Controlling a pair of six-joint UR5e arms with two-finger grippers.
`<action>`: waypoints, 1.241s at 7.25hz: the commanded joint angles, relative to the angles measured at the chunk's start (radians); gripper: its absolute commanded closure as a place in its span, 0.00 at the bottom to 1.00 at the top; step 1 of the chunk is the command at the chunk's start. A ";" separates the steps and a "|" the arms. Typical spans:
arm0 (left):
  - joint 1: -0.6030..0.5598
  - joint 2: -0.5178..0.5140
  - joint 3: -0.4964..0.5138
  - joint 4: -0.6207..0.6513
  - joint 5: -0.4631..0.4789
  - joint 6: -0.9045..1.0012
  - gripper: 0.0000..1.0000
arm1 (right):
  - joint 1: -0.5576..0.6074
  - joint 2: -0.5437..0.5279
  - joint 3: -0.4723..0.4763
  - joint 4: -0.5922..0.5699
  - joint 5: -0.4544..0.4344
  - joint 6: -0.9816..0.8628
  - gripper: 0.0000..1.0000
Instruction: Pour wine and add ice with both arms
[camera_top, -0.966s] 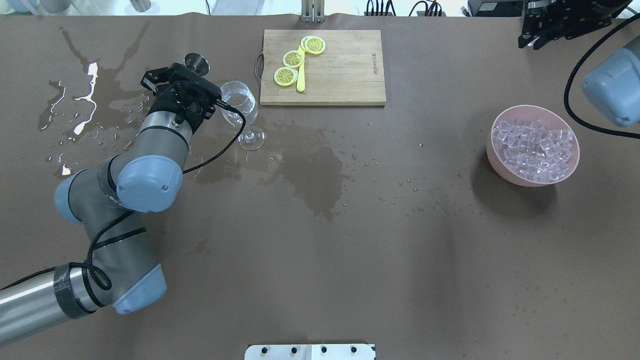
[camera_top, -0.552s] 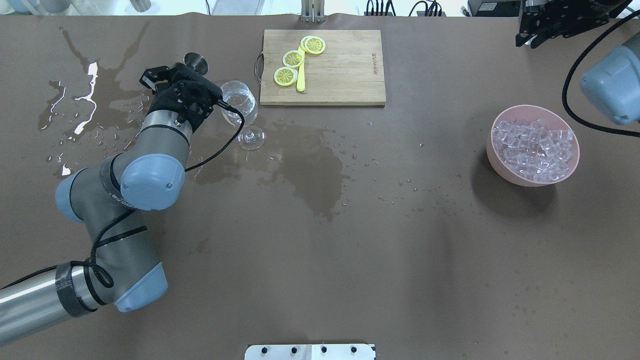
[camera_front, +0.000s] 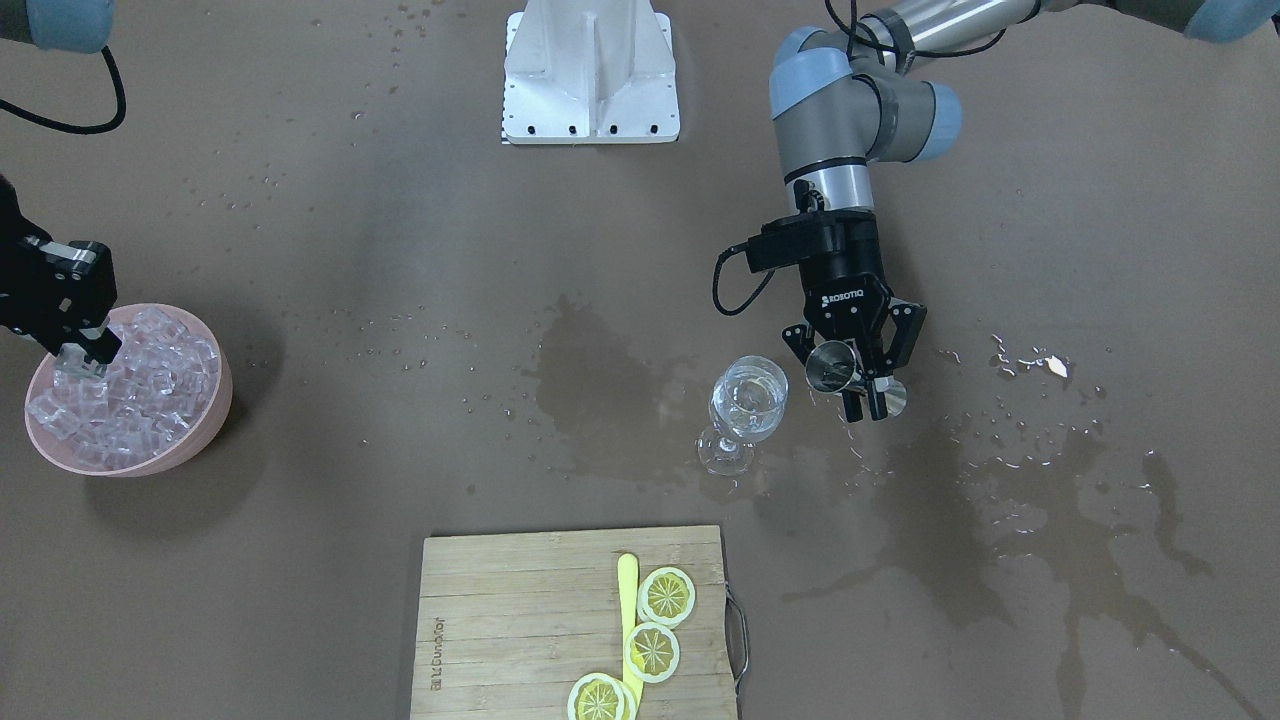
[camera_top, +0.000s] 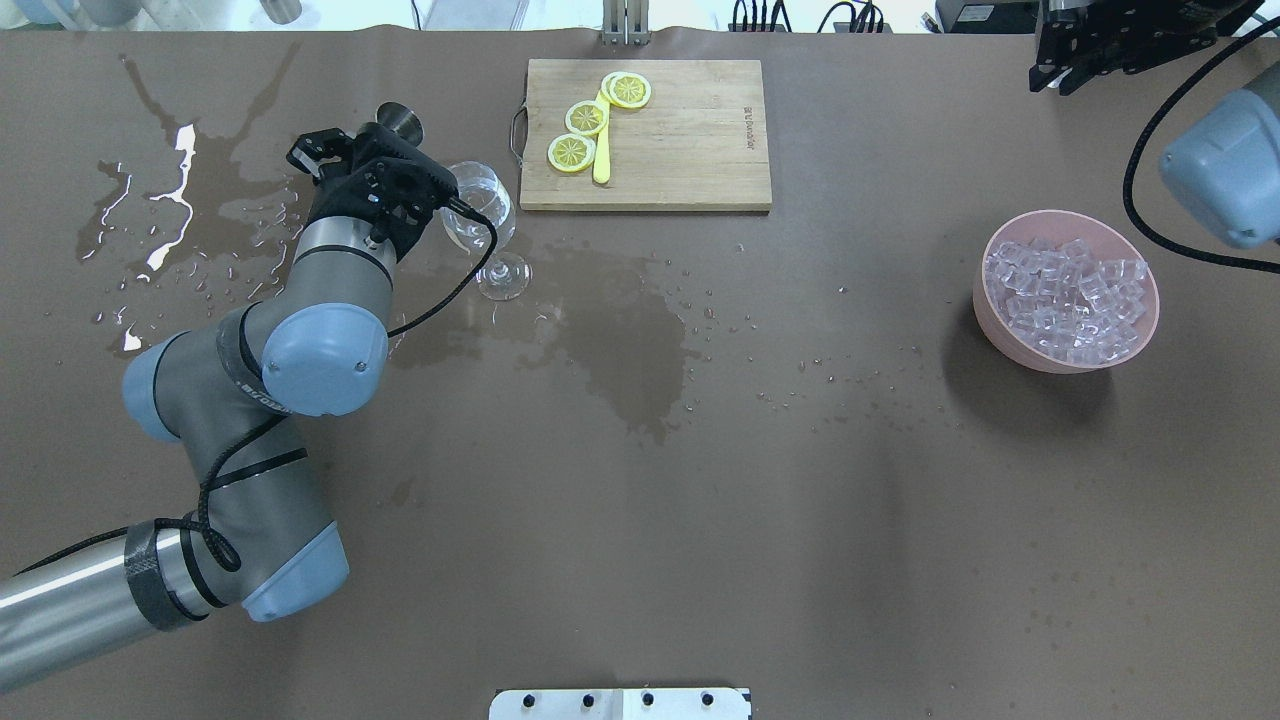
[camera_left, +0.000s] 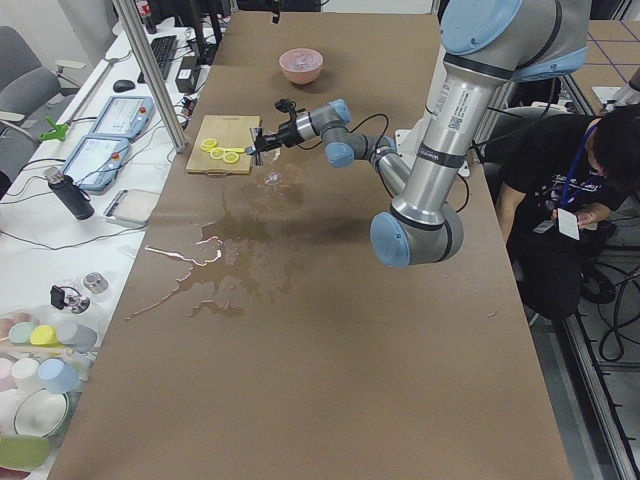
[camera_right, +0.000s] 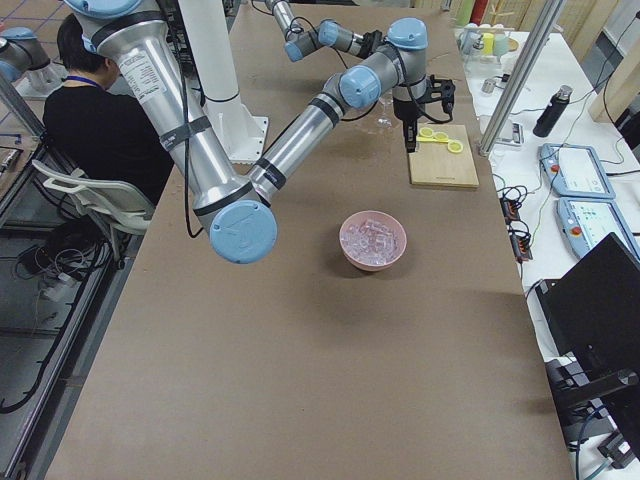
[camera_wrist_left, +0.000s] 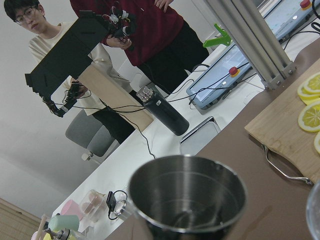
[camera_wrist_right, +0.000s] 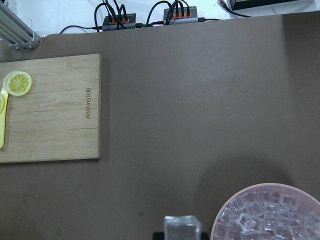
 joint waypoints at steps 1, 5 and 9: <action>0.000 -0.034 0.000 0.086 0.014 0.000 0.80 | 0.001 -0.002 0.000 0.000 -0.001 0.000 1.00; 0.002 -0.031 0.006 0.101 0.070 0.049 0.81 | 0.001 -0.004 -0.003 0.000 -0.009 0.001 1.00; 0.009 -0.038 0.013 0.152 0.091 0.050 0.81 | -0.031 0.007 -0.034 0.003 -0.032 0.003 1.00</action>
